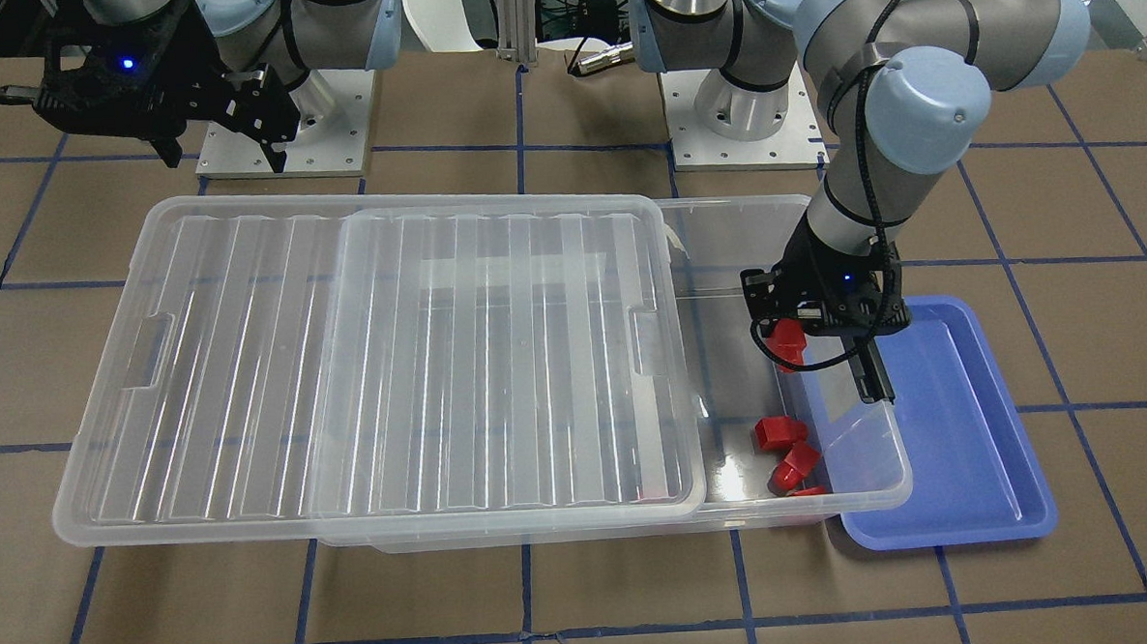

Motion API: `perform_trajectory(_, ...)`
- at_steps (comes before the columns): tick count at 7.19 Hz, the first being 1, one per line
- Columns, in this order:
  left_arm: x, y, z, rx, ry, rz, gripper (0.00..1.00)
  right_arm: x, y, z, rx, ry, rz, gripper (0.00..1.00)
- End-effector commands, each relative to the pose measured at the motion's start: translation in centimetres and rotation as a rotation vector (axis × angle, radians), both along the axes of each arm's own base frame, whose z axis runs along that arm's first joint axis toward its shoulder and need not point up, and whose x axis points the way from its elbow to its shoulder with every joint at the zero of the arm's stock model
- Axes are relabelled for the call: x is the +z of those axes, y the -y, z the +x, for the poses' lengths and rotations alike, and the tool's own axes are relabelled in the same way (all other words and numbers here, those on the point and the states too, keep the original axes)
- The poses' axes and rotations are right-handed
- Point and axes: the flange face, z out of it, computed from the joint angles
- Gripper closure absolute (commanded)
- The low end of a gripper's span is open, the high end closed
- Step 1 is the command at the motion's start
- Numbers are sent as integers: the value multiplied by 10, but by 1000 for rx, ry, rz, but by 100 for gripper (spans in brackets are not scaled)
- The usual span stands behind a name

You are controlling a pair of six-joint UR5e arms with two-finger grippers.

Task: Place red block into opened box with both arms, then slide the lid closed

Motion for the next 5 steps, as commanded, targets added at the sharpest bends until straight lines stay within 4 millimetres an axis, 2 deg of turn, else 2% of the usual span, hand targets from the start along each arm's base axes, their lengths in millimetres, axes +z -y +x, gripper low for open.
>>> perform_trajectory(1,-29,-14,-16,-6,0,20,100,-1,0,1,-2,3,3,0)
perform_trajectory(2,-41,-20,-16,-12,0,14,100,-2,0,2,-4,19,5,0)
perform_trajectory(4,-57,-19,-3,-41,-1,1,100,-1,0,1,-2,11,2,0)
perform_trajectory(5,-65,-23,-4,-30,-5,19,100,-2,0,0,-6,2,5,0)
